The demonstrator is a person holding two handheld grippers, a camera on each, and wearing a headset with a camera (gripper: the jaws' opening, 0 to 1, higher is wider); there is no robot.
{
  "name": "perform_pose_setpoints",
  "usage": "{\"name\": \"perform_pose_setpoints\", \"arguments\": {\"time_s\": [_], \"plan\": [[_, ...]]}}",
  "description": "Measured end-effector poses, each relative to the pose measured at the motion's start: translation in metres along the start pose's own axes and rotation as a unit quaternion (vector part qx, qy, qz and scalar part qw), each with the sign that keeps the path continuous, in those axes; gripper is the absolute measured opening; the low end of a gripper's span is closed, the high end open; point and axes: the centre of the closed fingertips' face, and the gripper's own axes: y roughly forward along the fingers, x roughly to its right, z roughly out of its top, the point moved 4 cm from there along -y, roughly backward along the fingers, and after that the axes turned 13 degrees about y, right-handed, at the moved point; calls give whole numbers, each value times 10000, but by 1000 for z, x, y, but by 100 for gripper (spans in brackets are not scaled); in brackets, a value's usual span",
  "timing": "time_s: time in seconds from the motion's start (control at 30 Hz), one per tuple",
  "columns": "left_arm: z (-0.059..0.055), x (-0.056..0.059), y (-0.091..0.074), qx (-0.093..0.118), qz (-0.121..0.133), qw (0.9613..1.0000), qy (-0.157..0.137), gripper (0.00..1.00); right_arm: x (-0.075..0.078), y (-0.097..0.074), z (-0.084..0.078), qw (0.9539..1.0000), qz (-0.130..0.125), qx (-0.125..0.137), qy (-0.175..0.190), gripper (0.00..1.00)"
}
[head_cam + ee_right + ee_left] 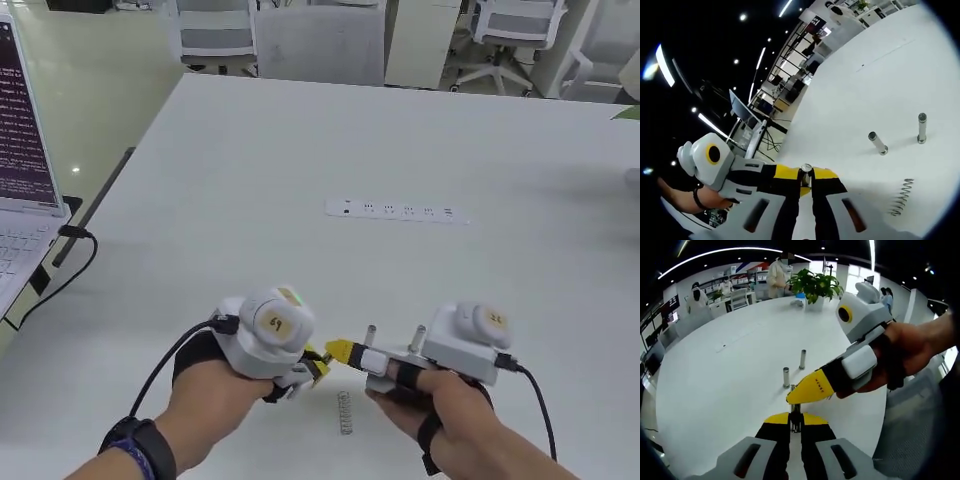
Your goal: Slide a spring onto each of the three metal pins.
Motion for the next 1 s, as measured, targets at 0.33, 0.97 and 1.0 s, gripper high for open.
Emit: {"name": "perform_pose_setpoints", "arguments": {"time_s": [0.33, 0.97, 1.0], "plan": [[3, -1, -1, 101, 57, 9999, -69, 0, -11, 0, 4, 9947, -216, -272, -970, 5], [12, -10, -9, 538, 305, 9980, -110, 0, -33, 3, 14, 9665, -412, -726, -2426, 6], [12, -11, -10, 558, 320, 9979, -114, 0, -33, 3, 14, 9649, -414, -741, -2484, 6]]}}
